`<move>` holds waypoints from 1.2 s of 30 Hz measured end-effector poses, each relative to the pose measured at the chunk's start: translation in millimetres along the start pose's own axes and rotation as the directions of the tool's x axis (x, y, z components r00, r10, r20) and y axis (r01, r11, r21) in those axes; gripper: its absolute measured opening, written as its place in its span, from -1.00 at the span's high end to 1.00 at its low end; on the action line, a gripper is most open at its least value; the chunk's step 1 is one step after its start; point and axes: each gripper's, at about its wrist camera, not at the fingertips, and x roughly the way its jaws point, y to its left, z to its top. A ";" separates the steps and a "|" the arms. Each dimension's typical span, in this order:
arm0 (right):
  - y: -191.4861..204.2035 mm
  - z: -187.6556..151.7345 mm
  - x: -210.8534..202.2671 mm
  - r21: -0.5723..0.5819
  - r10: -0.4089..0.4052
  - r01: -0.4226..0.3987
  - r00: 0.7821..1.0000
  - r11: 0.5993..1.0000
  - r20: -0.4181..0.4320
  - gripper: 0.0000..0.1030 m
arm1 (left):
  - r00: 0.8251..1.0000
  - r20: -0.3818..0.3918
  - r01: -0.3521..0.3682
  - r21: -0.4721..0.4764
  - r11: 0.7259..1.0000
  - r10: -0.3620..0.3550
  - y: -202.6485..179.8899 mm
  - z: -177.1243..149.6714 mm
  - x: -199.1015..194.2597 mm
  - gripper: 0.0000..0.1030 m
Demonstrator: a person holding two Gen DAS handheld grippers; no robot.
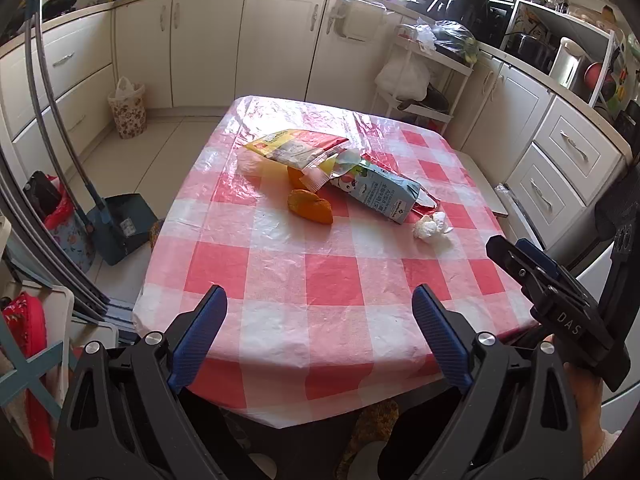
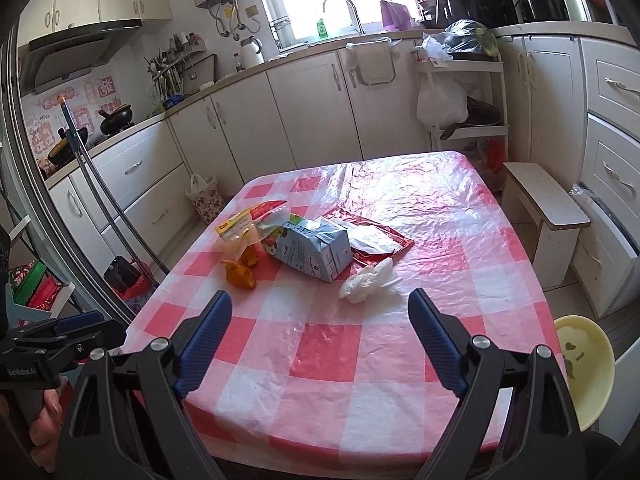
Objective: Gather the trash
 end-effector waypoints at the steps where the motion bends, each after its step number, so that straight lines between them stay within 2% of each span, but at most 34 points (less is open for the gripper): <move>1: 0.1 0.1 0.0 -0.001 0.001 -0.001 1.000 1.000 0.000 -0.67 | 1.000 -0.001 0.000 -0.001 1.000 0.000 0.1 0.0 0.0 -0.75; 36: 1.9 -0.3 2.1 -0.008 0.006 -0.005 1.000 1.000 0.002 -0.67 | 1.000 0.003 -0.008 -0.039 0.999 0.008 11.4 1.0 -1.3 -0.75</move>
